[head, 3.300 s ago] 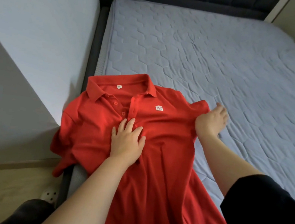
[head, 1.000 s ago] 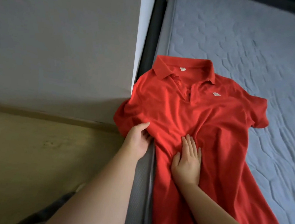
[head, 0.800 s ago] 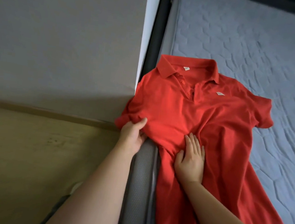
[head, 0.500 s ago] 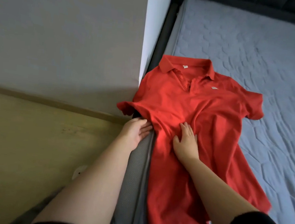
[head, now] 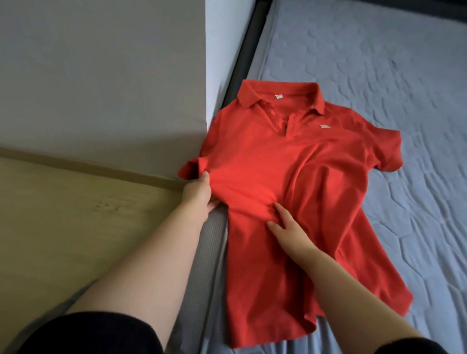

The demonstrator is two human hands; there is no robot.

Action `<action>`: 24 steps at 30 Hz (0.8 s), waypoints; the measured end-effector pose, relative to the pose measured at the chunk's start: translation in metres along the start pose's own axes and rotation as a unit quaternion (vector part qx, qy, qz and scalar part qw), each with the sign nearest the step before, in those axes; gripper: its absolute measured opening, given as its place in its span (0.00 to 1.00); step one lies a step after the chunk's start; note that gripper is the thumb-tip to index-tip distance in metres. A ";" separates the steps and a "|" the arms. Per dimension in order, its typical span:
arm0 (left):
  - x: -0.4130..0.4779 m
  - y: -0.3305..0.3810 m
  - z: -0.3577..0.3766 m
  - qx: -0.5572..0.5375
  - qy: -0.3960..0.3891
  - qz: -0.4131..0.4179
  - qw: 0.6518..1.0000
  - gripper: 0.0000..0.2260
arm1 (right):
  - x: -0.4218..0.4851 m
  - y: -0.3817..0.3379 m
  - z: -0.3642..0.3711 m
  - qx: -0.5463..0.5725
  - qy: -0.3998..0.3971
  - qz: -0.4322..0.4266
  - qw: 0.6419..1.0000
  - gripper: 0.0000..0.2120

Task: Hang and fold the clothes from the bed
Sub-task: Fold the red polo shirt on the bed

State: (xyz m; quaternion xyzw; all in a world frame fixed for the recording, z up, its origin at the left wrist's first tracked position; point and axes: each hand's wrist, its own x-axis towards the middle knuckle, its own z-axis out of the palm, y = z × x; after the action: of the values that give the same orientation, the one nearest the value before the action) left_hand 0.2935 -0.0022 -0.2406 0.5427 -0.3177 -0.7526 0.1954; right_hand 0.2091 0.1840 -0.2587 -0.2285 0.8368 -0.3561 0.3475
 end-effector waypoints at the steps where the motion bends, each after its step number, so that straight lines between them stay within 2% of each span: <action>1: 0.002 -0.001 -0.004 -0.012 0.010 -0.009 1.000 0.14 | 0.001 0.001 -0.002 0.021 -0.004 0.004 1.000 0.27; 3: 0.001 -0.005 -0.005 -0.006 -0.006 -0.025 1.000 0.13 | 0.003 0.003 -0.007 0.081 -0.019 0.011 0.996 0.27; 5: -0.004 -0.010 -0.003 0.071 -0.058 -0.030 0.995 0.12 | 0.003 0.004 -0.009 0.104 -0.030 0.011 0.994 0.27; 8: -0.012 -0.009 -0.006 0.195 -0.137 -0.047 0.970 0.06 | 0.003 0.005 -0.008 0.104 -0.024 0.007 0.994 0.27; 11: -0.012 -0.001 -0.010 0.263 -0.110 0.004 0.958 0.09 | 0.002 0.000 -0.009 0.097 -0.023 0.007 0.995 0.27; 13: -0.012 0.004 -0.013 0.240 -0.055 0.064 0.967 0.12 | 0.001 -0.003 -0.009 0.052 -0.012 -0.004 0.999 0.27; 14: -0.015 0.005 -0.015 0.198 -0.053 0.059 0.977 0.11 | -0.003 -0.004 -0.008 0.010 -0.003 -0.012 1.000 0.27; 16: -0.021 0.003 -0.017 0.080 -0.114 0.001 0.990 0.06 | -0.012 -0.006 -0.007 -0.074 0.015 -0.038 0.996 0.28; 18: -0.028 -0.002 -0.022 0.023 -0.180 -0.034 0.983 0.05 | -0.023 -0.007 -0.005 -0.120 0.027 -0.073 0.990 0.29; 22: -0.039 -0.009 -0.029 0.159 -0.229 -0.002 0.960 0.06 | -0.038 -0.014 -0.011 -0.132 0.067 -0.099 0.984 0.27; 24: -0.042 -0.013 -0.027 0.201 -0.167 0.068 0.963 0.06 | -0.044 -0.015 -0.013 -0.158 0.074 -0.099 0.980 0.27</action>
State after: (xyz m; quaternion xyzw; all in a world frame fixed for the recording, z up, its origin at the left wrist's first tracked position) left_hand 0.3338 0.0271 -0.2259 0.4141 -0.5272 -0.7380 0.0771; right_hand 0.2302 0.2081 -0.2224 -0.3356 0.8791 -0.2676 0.2074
